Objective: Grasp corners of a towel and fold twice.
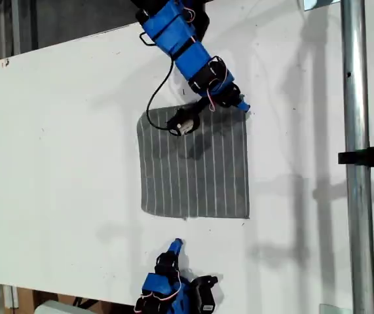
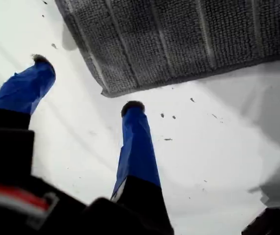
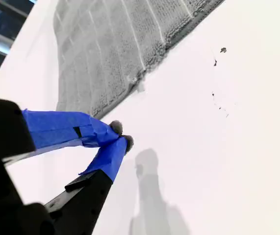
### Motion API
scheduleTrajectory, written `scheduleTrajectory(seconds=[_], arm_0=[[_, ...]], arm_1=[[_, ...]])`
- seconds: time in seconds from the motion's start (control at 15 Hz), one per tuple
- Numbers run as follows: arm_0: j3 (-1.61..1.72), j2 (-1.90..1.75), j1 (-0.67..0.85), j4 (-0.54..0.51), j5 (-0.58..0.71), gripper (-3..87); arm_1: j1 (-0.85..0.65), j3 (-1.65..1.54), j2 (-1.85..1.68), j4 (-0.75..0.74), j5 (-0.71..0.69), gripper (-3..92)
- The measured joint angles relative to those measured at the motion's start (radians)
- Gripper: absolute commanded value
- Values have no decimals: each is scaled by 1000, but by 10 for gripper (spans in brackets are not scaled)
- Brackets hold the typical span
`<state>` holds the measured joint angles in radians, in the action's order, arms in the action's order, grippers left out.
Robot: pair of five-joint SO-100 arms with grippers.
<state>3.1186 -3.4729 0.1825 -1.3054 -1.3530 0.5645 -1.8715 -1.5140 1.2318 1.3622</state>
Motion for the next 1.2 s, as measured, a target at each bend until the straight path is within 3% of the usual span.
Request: scheduleTrajectory(seconds=[0.2, 0.27, 0.4, 0.6, 0.73, 0.87, 1.2], arm_0=[[0, 0, 0, 0, 0, -16], [0, 0, 0, 0, 0, -16], [0, 0, 0, 0, 0, -17], [-26, 31, -80, 91, -55, -18], [-215, 377, -212, 195, -176, -18], [-660, 954, -328, 173, -160, -16], [-1666, 2014, -538, -107, -92, 31]], arm_1=[[-25, -52, 71, -94, 0, 235], [-32, -74, 69, -120, -5, 107], [-46, -124, 60, -192, -6, -1], [-63, -216, 11, -328, -40, -1], [-77, -225, 9, -359, -64, -1], [-92, -230, 9, -383, -94, -1], [-103, -232, -3, -390, -123, -1]])
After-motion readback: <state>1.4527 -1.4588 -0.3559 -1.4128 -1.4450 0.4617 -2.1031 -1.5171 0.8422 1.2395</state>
